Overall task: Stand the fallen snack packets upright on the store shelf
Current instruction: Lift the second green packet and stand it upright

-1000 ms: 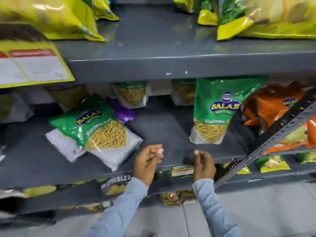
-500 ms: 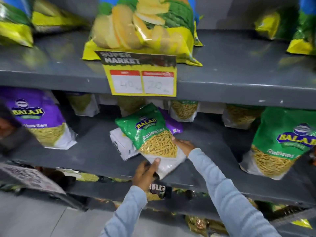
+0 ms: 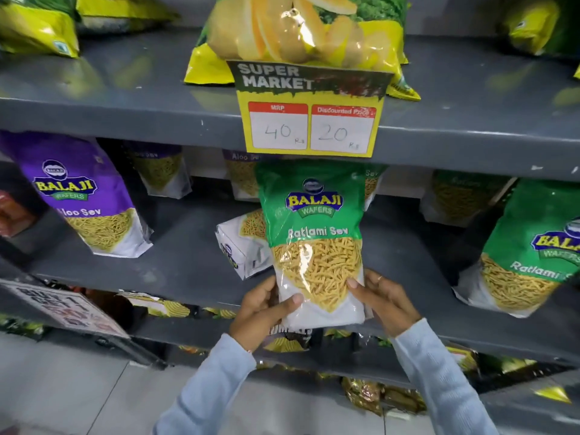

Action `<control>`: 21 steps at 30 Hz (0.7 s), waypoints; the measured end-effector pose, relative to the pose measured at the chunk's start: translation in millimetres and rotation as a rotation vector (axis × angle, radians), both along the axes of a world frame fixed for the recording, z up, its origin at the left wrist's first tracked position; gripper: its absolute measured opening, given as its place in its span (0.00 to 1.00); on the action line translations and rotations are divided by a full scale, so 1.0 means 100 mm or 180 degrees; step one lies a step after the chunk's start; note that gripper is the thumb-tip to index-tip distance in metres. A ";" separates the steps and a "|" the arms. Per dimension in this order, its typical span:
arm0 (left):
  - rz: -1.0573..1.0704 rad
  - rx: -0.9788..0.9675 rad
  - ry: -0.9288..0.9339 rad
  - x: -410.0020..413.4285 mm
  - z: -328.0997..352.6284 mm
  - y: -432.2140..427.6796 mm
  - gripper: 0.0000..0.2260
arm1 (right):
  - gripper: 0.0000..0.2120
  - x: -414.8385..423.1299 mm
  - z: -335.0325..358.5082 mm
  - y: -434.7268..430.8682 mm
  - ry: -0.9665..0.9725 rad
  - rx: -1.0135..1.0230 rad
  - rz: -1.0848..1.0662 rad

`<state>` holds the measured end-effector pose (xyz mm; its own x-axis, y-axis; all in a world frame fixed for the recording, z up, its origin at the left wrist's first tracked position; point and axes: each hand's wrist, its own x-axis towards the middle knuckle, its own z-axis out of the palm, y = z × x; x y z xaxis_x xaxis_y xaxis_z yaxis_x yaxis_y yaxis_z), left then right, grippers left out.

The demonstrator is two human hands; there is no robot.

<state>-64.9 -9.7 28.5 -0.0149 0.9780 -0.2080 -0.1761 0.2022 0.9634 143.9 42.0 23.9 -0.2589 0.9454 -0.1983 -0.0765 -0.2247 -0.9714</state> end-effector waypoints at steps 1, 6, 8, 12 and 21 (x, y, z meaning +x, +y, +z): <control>-0.0053 0.0056 -0.0015 -0.02 0.04 -0.01 0.13 | 0.17 0.00 0.03 -0.06 0.0037 0.0077 -0.0041; -0.0247 0.0387 -0.0026 -0.08 0.18 -0.05 0.20 | 0.21 -0.01 0.09 -0.24 0.0222 0.0291 -0.0224; -0.0366 0.0462 -0.0001 -0.08 0.19 -0.06 0.20 | 0.22 -0.01 0.12 -0.29 0.0246 0.0318 -0.0281; -0.0544 0.0492 0.0037 -0.08 0.19 -0.05 0.20 | 0.23 0.02 0.16 -0.37 0.0189 0.0367 -0.0351; -0.0551 0.0597 0.0811 0.19 -0.04 0.47 0.30 | 0.24 0.19 0.09 -0.08 -0.0363 0.0594 -0.0570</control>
